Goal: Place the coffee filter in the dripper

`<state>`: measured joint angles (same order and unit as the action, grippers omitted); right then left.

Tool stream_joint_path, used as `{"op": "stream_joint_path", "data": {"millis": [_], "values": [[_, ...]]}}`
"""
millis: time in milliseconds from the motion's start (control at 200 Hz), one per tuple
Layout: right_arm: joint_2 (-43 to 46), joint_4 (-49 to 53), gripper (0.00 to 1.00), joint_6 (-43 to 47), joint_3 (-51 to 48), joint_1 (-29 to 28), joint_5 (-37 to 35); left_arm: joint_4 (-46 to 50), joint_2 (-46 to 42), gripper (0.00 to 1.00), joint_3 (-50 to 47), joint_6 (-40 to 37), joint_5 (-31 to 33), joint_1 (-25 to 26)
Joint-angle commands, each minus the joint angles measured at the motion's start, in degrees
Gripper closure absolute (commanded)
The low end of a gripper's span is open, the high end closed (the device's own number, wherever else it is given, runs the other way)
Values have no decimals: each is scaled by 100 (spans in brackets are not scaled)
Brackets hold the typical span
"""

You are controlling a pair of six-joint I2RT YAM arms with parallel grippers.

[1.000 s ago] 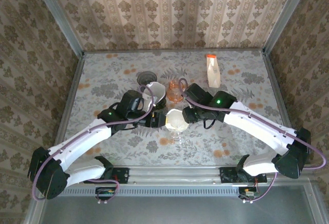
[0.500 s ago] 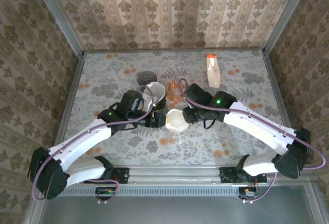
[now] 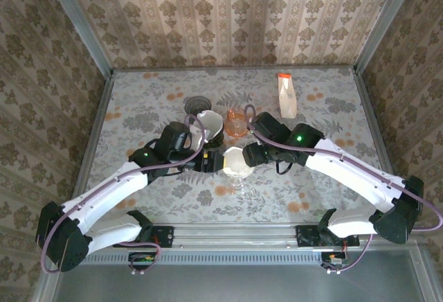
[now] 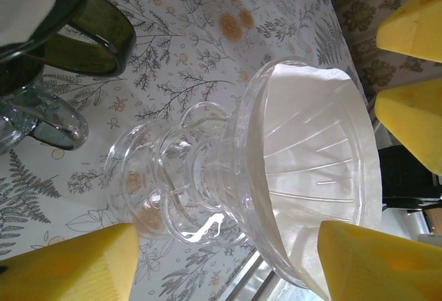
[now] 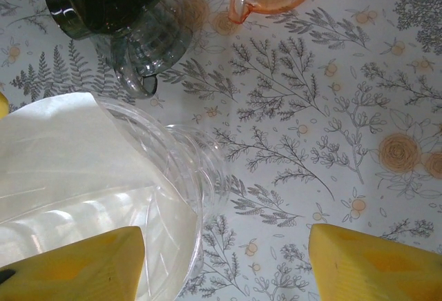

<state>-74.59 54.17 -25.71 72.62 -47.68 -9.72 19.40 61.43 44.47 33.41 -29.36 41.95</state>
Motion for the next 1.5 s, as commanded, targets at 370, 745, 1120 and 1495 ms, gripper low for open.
{"op": "stream_joint_path", "data": {"millis": [370,745,1120,1495], "values": [[596,90,32,-92,-180,-32,-493,411,-770,15,469,-89,327,-261],[2031,-412,31,-616,-1609,-31,-469,356,-1864,5,-481,406,862,-489],[3083,-787,31,-1155,-2901,-31,-470,-28,-1903,34,-1932,972,776,-306],[3523,-908,31,-1079,-3123,-31,-604,-1410,-596,73,-2280,990,907,407]]}}
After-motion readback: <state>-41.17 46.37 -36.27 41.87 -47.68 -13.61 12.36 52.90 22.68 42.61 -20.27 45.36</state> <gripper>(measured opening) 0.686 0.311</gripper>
